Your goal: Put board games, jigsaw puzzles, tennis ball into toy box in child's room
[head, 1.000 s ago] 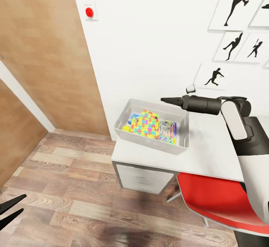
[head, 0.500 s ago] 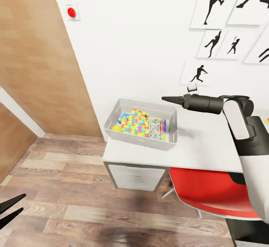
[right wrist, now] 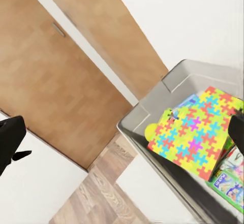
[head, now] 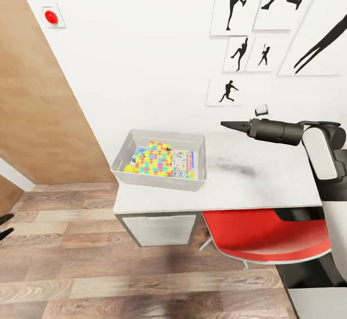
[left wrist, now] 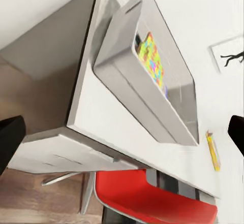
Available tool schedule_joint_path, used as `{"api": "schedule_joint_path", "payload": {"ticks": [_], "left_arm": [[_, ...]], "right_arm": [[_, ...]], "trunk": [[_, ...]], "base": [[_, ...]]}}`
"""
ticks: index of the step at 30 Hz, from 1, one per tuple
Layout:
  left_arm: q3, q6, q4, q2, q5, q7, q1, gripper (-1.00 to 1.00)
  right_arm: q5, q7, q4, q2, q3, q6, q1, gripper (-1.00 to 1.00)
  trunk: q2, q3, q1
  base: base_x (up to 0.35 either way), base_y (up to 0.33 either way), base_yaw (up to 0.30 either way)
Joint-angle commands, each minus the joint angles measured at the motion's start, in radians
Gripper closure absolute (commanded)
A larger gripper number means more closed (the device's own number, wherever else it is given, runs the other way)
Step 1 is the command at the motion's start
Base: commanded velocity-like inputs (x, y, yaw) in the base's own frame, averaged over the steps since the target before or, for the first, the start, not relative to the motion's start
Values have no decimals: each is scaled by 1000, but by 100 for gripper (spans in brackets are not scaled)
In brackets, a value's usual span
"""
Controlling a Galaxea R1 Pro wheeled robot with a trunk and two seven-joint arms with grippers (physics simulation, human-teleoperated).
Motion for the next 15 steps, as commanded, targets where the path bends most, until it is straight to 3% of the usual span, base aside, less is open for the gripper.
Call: {"api": "schedule_joint_path", "payload": {"ticks": [1,2,4,5,7,10,12,13,14,15], "left_arm": [[16,3,-1,22,9,-5,-27,-100],[16,3,-1,22,9,-5,-27,-100],[34,3,-1,68,51,2,-81,-100],[34,3,-1,68,51,2,-81,-100],[41,3,0,115,101,23,-136,-100],[42,2,-2,138,127,42,-165,-100],[36,2,-4,180,187,94,-231,-100],[36,2,-4,180,187,94,-231,-100],[30,2,-3,202,222,127,-271,-100],[30,2,-3,202,222,127,-271,-100]], "right_arm": [[2,4,0,-6,-9,3,-1,-100],[2,4,0,-6,-9,3,-1,-100],[3,3,0,-15,-27,3,-1,-100],[3,3,0,-15,-27,3,-1,-100],[4,2,0,-22,-44,3,-1,-100],[5,1,0,-25,-50,3,0,-100],[8,0,0,-30,-58,3,8,-100],[8,0,0,-30,-58,3,8,-100],[9,0,0,-32,-62,3,15,-100],[9,0,0,-32,-62,3,15,-100]], "trunk": [[-2,-2,1],[-2,-2,1],[-2,-2,1],[-2,-2,1],[-2,-2,1],[-2,-2,1],[-2,-2,1],[-2,-2,1],[-2,-2,1],[-2,-2,1]], "base": [[-1,0,-281],[-1,0,-281],[-1,0,-282],[-1,0,-283],[0,0,-284],[0,0,-284],[0,0,-285],[0,0,-285],[0,0,-285],[0,0,-285]]}}
